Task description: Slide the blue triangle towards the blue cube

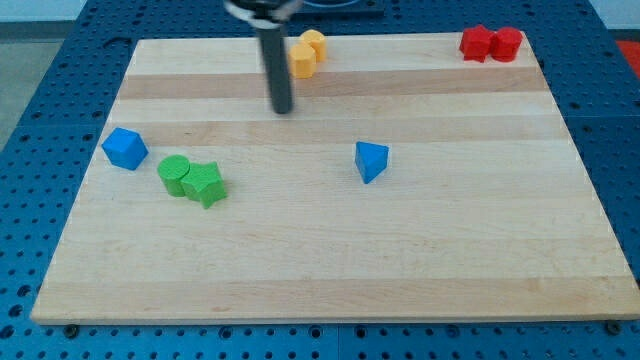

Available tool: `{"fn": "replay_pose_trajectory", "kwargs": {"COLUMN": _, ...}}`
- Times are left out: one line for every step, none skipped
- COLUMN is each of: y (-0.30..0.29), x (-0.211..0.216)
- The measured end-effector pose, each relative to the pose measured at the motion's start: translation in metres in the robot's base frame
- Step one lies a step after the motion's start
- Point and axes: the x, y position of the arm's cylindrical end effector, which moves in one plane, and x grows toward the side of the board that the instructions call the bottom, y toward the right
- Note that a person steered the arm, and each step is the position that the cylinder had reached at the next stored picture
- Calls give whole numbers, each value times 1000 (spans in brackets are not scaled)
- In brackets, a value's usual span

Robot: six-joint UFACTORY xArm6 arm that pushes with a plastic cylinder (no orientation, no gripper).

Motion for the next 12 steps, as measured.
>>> {"fn": "replay_pose_trajectory", "kwargs": {"y": 68, "x": 41}}
{"fn": "replay_pose_trajectory", "kwargs": {"y": 120, "x": 73}}
{"fn": "replay_pose_trajectory", "kwargs": {"y": 157, "x": 100}}
{"fn": "replay_pose_trajectory", "kwargs": {"y": 136, "x": 123}}
{"fn": "replay_pose_trajectory", "kwargs": {"y": 68, "x": 116}}
{"fn": "replay_pose_trajectory", "kwargs": {"y": 15, "x": 95}}
{"fn": "replay_pose_trajectory", "kwargs": {"y": 12, "x": 92}}
{"fn": "replay_pose_trajectory", "kwargs": {"y": 54, "x": 92}}
{"fn": "replay_pose_trajectory", "kwargs": {"y": 101, "x": 92}}
{"fn": "replay_pose_trajectory", "kwargs": {"y": 136, "x": 90}}
{"fn": "replay_pose_trajectory", "kwargs": {"y": 155, "x": 70}}
{"fn": "replay_pose_trajectory", "kwargs": {"y": 154, "x": 45}}
